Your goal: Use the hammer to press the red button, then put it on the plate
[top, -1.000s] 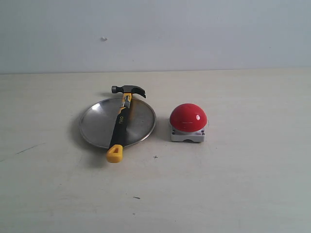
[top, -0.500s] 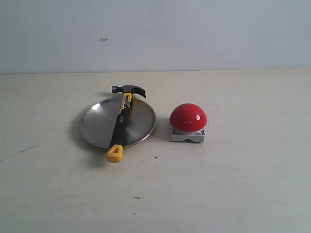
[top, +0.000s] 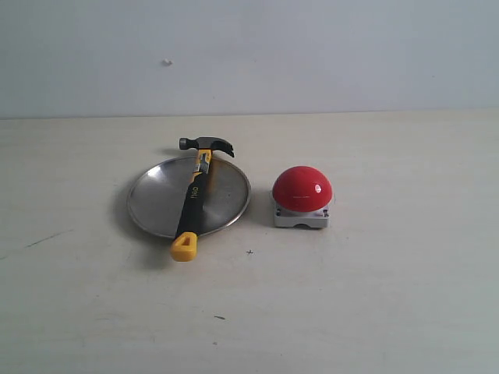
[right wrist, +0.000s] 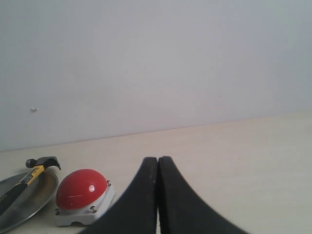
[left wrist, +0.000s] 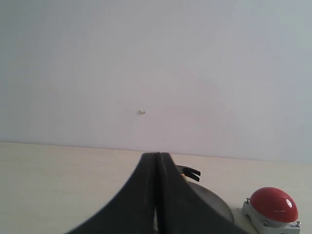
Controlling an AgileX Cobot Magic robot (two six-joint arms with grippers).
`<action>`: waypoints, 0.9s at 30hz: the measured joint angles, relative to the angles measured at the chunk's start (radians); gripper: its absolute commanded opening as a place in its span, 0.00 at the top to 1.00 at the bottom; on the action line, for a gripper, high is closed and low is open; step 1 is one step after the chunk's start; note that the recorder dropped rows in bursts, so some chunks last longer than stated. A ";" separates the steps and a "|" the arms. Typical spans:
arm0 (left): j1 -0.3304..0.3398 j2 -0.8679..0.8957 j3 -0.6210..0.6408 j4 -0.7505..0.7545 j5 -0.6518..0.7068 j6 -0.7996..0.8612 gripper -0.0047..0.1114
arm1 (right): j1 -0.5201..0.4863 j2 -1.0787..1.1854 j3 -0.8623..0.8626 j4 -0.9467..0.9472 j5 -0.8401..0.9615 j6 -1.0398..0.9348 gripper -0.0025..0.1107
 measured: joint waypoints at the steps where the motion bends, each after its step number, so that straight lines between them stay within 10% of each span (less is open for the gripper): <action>1: 0.000 0.000 0.000 0.000 0.000 0.000 0.96 | 0.000 0.000 0.000 0.000 0.000 0.000 0.98; 10: 0.000 0.000 0.000 0.234 -0.012 -0.130 0.96 | 0.000 0.000 0.000 0.000 0.000 0.002 0.98; 21: -0.002 0.000 0.000 1.555 -0.160 -1.496 0.96 | 0.000 0.000 0.000 0.000 0.000 0.002 0.98; 27: -0.002 0.000 0.000 1.792 -0.160 -1.677 0.96 | 0.000 0.000 0.000 0.000 0.000 0.002 0.98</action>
